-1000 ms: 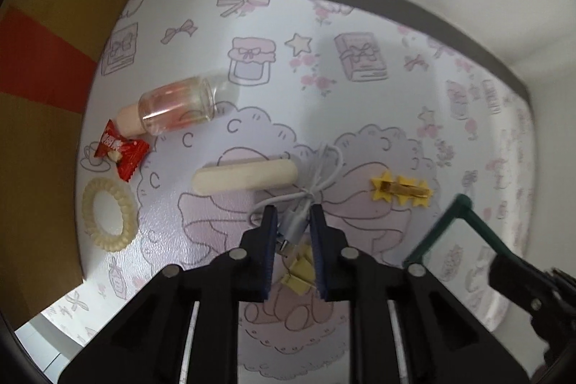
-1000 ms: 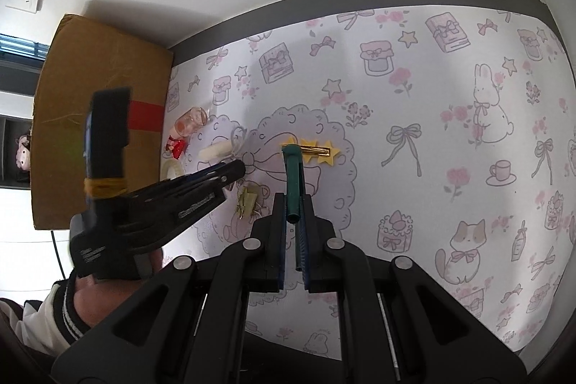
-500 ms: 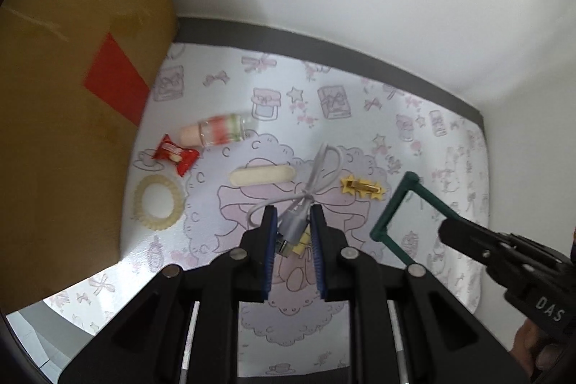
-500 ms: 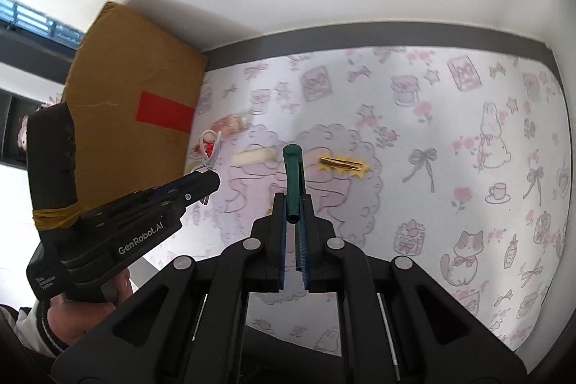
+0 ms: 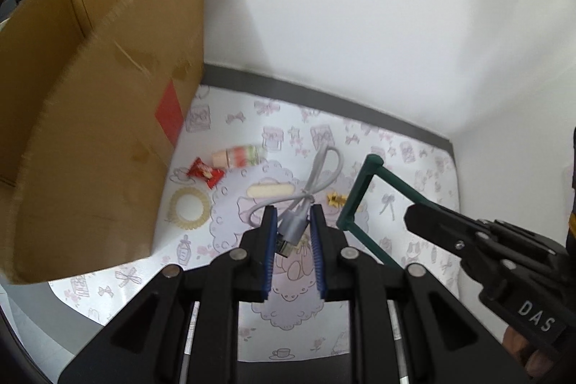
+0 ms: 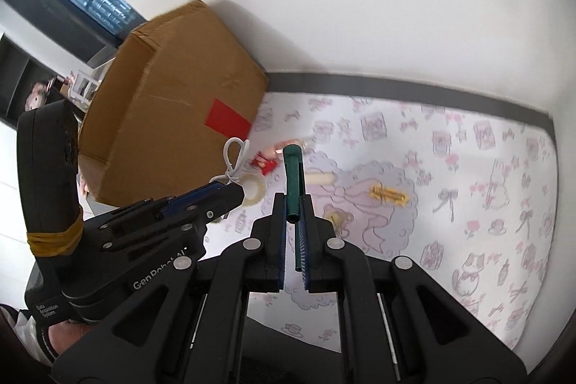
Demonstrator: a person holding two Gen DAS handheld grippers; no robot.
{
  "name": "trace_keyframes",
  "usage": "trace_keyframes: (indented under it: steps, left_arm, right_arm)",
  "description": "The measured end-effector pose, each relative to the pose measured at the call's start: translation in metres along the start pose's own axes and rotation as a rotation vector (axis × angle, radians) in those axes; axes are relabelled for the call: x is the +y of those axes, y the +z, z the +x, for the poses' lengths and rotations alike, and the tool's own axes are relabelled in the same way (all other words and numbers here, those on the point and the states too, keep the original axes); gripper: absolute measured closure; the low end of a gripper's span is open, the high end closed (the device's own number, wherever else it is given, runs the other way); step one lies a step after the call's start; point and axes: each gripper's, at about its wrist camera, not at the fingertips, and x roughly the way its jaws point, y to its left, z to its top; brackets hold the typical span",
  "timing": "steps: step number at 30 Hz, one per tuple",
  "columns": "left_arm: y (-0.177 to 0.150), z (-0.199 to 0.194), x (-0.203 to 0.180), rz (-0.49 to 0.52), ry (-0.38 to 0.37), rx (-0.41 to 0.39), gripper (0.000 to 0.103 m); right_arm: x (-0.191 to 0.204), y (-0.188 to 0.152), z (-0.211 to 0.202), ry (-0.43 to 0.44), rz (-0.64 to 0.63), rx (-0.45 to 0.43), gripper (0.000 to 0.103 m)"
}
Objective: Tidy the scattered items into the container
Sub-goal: 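Grasp the white cable with the left gripper, then carry the cable and green frame into the box and open both grippers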
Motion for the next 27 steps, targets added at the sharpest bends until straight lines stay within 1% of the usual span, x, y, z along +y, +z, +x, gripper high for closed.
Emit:
trace_keyframes:
  steps: [4, 9, 15, 20, 27]
  left_arm:
    - [0.012, -0.028, 0.005, -0.019, -0.022, -0.061, 0.085]
    - [0.028, -0.057, 0.005, -0.017, -0.050, -0.137, 0.085]
    - [0.046, -0.093, 0.010, -0.044, -0.071, -0.231, 0.085]
    - [0.056, -0.123, 0.024, -0.069, -0.065, -0.304, 0.085]
    - [0.067, -0.161, 0.065, -0.132, -0.018, -0.392, 0.085]
  right_arm:
    - [0.020, 0.012, -0.017, -0.023, -0.051, -0.033, 0.096]
    - [0.046, 0.030, -0.039, -0.043, -0.121, -0.083, 0.096]
    - [0.075, 0.050, -0.059, -0.036, -0.188, -0.139, 0.096]
    - [0.101, 0.071, -0.070, -0.019, -0.242, -0.181, 0.096]
    - [0.152, 0.087, -0.071, 0.031, -0.334, -0.212, 0.096]
